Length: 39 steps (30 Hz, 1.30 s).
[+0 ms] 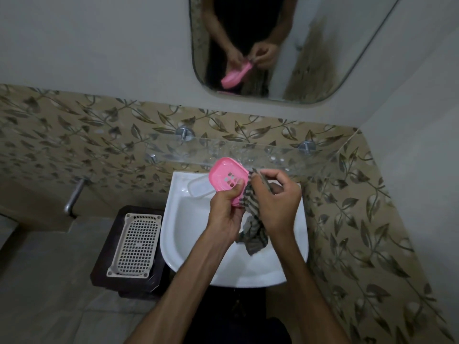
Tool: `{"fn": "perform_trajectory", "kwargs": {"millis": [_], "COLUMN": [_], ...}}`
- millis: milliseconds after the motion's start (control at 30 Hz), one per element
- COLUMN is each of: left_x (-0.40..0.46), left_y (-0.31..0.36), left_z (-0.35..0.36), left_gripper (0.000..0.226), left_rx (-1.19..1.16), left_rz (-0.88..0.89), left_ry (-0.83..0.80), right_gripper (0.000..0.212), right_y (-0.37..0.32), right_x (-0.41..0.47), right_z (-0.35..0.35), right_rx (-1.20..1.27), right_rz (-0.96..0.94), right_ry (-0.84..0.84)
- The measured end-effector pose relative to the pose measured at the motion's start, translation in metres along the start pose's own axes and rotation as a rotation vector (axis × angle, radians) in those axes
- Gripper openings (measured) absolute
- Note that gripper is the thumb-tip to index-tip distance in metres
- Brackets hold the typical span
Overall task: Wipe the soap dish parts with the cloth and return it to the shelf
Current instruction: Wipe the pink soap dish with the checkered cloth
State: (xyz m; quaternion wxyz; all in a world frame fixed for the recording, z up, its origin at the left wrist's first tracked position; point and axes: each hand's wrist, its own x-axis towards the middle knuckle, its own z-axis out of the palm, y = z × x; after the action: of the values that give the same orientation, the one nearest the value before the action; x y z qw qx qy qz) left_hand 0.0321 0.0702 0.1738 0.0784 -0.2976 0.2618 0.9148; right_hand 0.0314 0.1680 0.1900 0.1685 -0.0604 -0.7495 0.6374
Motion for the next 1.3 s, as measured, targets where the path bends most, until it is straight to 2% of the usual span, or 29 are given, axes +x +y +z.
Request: {"fn": "perform_trajectory", "kwargs": {"millis": [133, 267, 433, 567, 700, 767, 833, 933, 1000, 1033, 1133, 1200, 1300], "left_x": [0.001, 0.002, 0.003, 0.000, 0.007, 0.008, 0.005, 0.006, 0.007, 0.007, 0.001, 0.001, 0.009], "left_y": [0.006, 0.001, 0.003, 0.001, 0.005, 0.004, 0.001, 0.002, 0.005, 0.005, 0.000, 0.002, 0.015], "left_z": [-0.003, 0.001, -0.011, -0.012, -0.023, -0.023, -0.021, -0.023, -0.024, -0.023, -0.023, -0.023, -0.022], "left_gripper": [0.032, 0.036, 0.032, 0.048, 0.046, 0.041, 0.045, 0.045, 0.044, 0.045, 0.052, 0.061, 0.067], "left_rx": [0.033, 0.054, 0.088, 0.130, 0.250, 0.296, 0.272, 0.165, 0.126, 0.129, 0.172, 0.208, 0.206], "left_rz": [-0.048, 0.025, 0.006, -0.008, -0.005, 0.006, -0.004, -0.045, -0.046, -0.036, 0.011, 0.044, 0.090], "left_ry": [-0.018, -0.027, -0.070, -0.148, -0.101, -0.128, -0.157, -0.157, -0.161, -0.167, -0.177, -0.182, -0.208], "right_gripper": [0.011, 0.009, 0.008, 0.005, 0.011, 0.007, 0.006, 0.017, 0.014, 0.011, 0.014, 0.011, 0.008], "right_y": [0.000, -0.002, -0.001, 0.003, 0.004, 0.005, 0.004, 0.002, 0.005, 0.006, 0.005, 0.003, 0.005], "right_x": [-0.026, -0.003, -0.017, 0.005, -0.019, -0.016, 0.001, -0.009, -0.035, -0.038, -0.007, 0.003, -0.023], "right_z": [-0.001, 0.001, -0.010, -0.012, -0.011, -0.009, -0.006, -0.003, -0.002, -0.001, 0.007, 0.008, 0.000], "right_rx": [-0.049, -0.003, -0.128, -0.066, -0.091, -0.047, -0.027, -0.101, -0.176, -0.188, -0.160, -0.154, -0.137], "right_rz": [-0.145, -0.006, -0.172, 0.005, -0.123, -0.062, 0.045, -0.096, -0.266, -0.286, -0.114, -0.082, -0.164], "right_ry": [-0.112, 0.018, -0.146, -0.096, -0.179, -0.127, -0.038, -0.052, -0.090, -0.067, 0.095, 0.066, 0.008]}}
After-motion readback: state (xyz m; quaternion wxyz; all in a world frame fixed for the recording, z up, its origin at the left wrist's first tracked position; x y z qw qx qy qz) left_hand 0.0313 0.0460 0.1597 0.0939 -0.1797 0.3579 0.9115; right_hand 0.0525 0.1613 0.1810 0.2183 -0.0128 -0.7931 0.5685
